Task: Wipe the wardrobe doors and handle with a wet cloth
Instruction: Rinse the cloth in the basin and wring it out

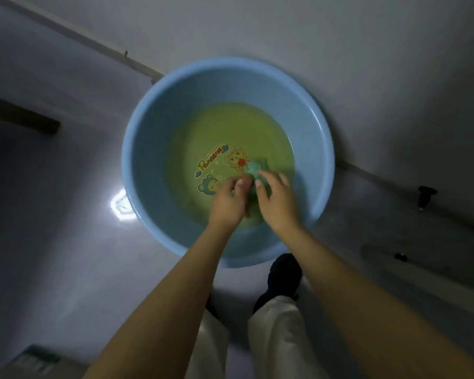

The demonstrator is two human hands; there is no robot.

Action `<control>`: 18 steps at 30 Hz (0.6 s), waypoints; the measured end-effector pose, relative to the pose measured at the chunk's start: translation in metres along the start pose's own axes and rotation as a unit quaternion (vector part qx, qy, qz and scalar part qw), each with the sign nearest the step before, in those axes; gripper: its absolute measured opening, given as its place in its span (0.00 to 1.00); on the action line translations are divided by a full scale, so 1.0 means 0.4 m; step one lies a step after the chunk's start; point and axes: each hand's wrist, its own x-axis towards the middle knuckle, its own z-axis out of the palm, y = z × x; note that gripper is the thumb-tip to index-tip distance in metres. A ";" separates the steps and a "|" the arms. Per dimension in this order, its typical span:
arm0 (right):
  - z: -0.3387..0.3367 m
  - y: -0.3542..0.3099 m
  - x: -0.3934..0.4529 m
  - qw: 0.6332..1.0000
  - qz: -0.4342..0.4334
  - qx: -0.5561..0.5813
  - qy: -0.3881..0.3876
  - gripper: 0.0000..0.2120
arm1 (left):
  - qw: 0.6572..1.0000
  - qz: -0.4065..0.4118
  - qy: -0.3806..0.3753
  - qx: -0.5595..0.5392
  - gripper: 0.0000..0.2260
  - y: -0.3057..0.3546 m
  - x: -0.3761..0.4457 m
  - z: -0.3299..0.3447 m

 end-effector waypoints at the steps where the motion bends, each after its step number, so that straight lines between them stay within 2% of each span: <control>1: 0.010 0.013 0.019 1.000 -0.003 -0.004 0.008 0.17 | 1.000 -0.009 -0.001 -0.014 0.11 -0.006 0.014 0.014; 5: 0.049 0.049 0.100 0.998 -0.011 -0.063 -0.009 0.20 | 0.996 -0.080 -0.012 -0.036 0.16 -0.043 0.073 0.070; 9: 0.090 0.061 0.145 0.999 0.040 -0.024 -0.023 0.20 | 0.991 -0.130 -0.015 0.002 0.32 -0.063 0.101 0.089; 11: 0.112 0.072 0.160 0.997 0.052 -0.043 -0.020 0.18 | 0.986 -0.156 -0.042 0.052 0.26 -0.052 0.091 0.084; 13: 0.125 0.071 0.165 0.997 0.078 -0.009 -0.022 0.17 | 0.986 -0.165 -0.033 -0.008 0.21 -0.062 0.092 0.086; 14: 0.128 0.063 0.161 0.993 0.109 0.033 -0.025 0.17 | 0.980 -0.184 -0.019 -0.073 0.22 -0.061 0.088 0.086; 16: 0.123 0.032 0.140 0.975 0.179 0.130 -0.007 0.20 | 0.954 -0.231 0.003 -0.191 0.30 -0.076 0.091 0.095; 18: 0.110 -0.007 0.107 0.953 0.208 0.213 0.060 0.19 | 0.930 -0.256 0.017 -0.263 0.31 -0.071 0.087 0.089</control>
